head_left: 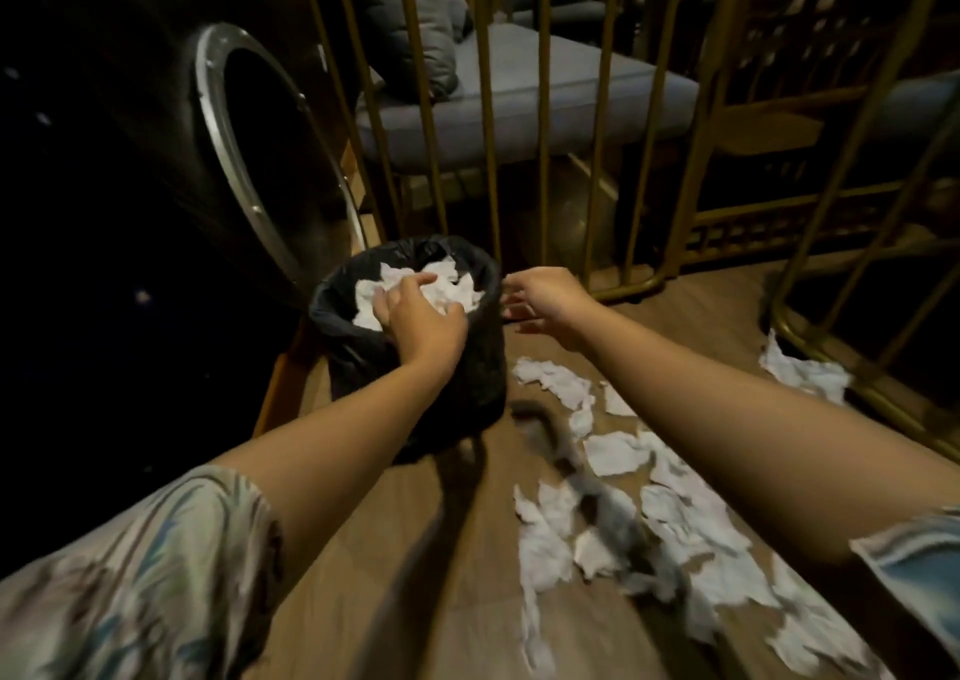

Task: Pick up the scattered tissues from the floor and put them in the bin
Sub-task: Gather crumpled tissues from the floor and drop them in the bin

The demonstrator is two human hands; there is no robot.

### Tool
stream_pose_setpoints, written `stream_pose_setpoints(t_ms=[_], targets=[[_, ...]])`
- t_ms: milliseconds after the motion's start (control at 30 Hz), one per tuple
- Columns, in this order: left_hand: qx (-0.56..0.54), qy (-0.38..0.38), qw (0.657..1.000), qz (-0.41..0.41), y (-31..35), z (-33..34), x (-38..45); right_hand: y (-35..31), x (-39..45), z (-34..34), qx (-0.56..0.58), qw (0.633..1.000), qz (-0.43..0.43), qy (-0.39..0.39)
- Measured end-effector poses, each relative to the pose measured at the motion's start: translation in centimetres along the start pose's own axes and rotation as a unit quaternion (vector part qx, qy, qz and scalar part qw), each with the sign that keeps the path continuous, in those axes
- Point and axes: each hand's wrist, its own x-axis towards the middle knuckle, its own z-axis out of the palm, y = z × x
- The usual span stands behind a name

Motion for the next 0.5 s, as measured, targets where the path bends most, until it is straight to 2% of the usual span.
stream_pose_setpoints(t_ms=[67,200,333,400,500], targets=[[0.050,-0.007,0.997,0.063,0.8,1.7,-2.2,2.1,-1.0,-2.6,-0.031,0.999,-0.021,0.025],[0.101,-0.084,0.982,0.137,2.2,5.8,-7.1,6.5,-3.8,-7.9,-0.066,0.996,-0.028,0.059],[0.140,-0.194,0.961,0.138,0.9,9.3,-12.3,11.9,-5.7,-12.0,-0.121,0.990,-0.014,0.069],[0.186,-0.253,0.940,0.132,-0.5,10.3,-14.5,15.0,-6.1,-13.5,-0.174,0.982,-0.022,0.072],[0.217,-0.346,0.912,0.039,-4.2,11.3,-17.0,19.9,-7.0,-14.7,-0.269,0.962,-0.027,0.048]])
